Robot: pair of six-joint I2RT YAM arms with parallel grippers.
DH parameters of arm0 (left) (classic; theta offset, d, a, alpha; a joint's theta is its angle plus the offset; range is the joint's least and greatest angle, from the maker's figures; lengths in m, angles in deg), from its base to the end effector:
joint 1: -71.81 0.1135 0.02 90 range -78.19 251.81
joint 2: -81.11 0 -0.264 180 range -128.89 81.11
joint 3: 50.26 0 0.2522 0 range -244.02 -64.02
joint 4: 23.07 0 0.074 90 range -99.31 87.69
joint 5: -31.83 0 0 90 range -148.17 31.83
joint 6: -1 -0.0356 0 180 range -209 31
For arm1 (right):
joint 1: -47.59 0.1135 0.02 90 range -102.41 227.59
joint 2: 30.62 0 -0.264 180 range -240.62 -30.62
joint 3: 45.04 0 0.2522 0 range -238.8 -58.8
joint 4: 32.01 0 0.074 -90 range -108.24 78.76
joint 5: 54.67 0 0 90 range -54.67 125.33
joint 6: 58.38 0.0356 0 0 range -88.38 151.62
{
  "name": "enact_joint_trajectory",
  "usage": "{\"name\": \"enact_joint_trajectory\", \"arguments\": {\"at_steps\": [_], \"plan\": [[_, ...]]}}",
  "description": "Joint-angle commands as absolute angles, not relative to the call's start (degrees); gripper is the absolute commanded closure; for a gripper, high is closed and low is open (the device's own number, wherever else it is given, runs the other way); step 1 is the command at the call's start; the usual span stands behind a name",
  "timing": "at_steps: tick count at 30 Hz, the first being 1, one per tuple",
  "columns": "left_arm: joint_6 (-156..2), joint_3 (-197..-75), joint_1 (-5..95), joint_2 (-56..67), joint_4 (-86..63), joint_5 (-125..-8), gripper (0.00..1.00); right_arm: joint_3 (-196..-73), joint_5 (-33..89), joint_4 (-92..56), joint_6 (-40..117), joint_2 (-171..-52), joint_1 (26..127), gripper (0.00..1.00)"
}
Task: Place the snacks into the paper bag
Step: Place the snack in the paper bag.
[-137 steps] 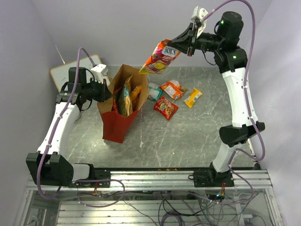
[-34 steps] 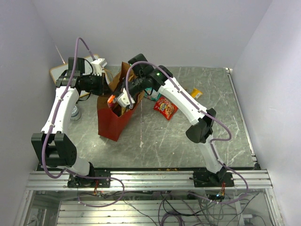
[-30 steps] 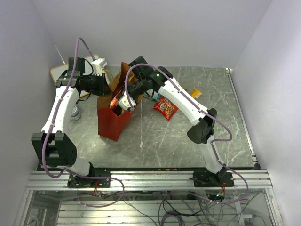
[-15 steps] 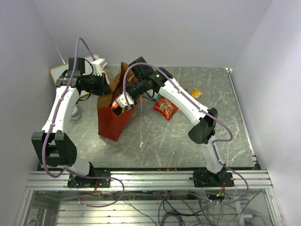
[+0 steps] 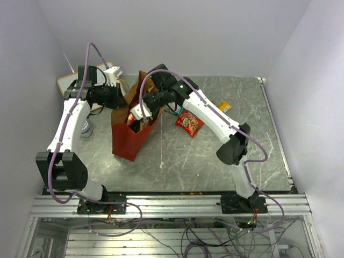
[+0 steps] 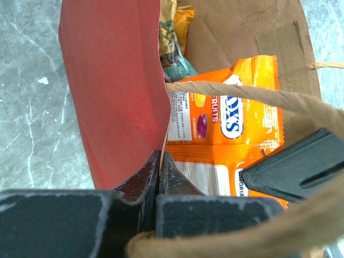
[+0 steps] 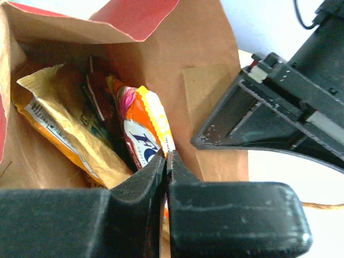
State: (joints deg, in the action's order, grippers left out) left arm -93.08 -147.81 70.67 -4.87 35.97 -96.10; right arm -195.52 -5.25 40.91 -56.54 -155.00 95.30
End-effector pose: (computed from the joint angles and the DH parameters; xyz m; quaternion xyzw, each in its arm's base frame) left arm 0.3171 -0.0282 0.3522 0.1579 0.8750 -0.2940 0.3507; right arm 0.2956 0.3593 0.3687 -0.8562 0.2094 0.1832 0.4353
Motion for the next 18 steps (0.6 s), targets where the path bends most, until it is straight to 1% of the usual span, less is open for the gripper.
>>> {"name": "enact_joint_trajectory", "arguments": {"at_steps": [1, 13, 16, 18], "plan": [[-92.63, -148.35, 70.94, -2.18, 33.99, -98.51, 0.93, -192.34, -3.44, 40.7, -57.31, -153.37, 95.37, 0.99], [-92.39, -146.51, 70.94, -0.73, 32.8, -99.36, 0.93, -190.33, -0.5, 35.92, -54.65, -157.21, 96.8, 1.0], [-92.34, -146.21, 70.94, -0.46, 32.54, -99.38, 0.93, -190.43, 0.13, 35.29, -53.42, -157.14, 96.82, 0.97], [-92.34, -146.2, 70.94, -0.41, 32.44, -99.38, 0.93, -190.5, 0.33, 35.44, -53.14, -156.44, 96.84, 0.93]]}}
